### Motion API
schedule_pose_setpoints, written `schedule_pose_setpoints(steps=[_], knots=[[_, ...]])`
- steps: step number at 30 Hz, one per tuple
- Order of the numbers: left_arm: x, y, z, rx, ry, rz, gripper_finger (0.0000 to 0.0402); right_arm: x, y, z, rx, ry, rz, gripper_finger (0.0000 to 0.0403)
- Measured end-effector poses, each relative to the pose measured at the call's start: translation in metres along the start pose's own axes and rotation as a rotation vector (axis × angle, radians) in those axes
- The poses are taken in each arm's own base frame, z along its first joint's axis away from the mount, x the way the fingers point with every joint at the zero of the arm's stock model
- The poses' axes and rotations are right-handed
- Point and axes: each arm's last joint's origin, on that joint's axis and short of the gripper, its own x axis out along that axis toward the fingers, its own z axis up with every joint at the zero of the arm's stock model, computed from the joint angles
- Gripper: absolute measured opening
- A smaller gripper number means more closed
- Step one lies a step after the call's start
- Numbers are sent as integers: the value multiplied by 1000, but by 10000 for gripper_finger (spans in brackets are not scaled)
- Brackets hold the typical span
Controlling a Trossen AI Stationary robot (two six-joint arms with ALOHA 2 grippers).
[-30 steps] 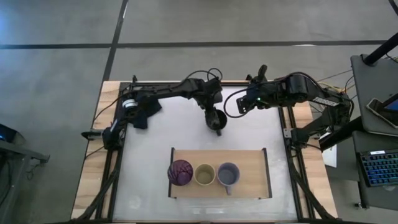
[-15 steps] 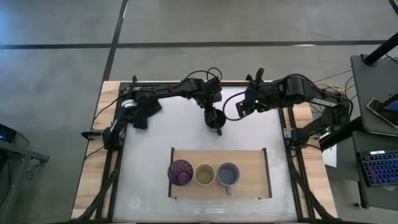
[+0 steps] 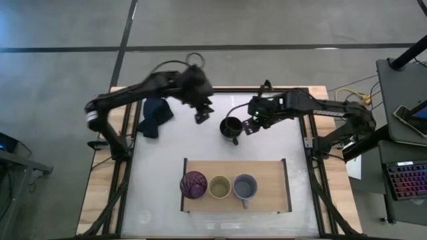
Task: Stack small to large cups/mugs on shelf
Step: Put the black mug on the shelf
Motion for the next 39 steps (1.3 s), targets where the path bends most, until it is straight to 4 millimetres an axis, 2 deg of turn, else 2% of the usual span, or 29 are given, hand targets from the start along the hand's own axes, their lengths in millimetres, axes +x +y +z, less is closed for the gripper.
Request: schedule_pose_setpoints(steps=[4, 9, 14, 20, 29, 39], knots=[[-38, -5, -18, -84, -65, -1, 158, 26, -11, 12, 19, -6, 50, 198], [-63, -8, -51, -182, -90, 43, 158, 51, -31, 15, 48, 47, 29, 198], [-68, -8, -80, -279, -105, 62, 158, 70, -32, 13, 68, 36, 114, 198], [-69, -9, -100, -358, -146, 52, 158, 84, -32, 14, 119, -31, 173, 198], [-72, -9, -106, -396, -171, 44, 158, 127, -31, 14, 114, 9, 92, 198], [-73, -9, -106, -419, -173, 39, 158, 152, -15, 29, 69, 36, 59, 198]])
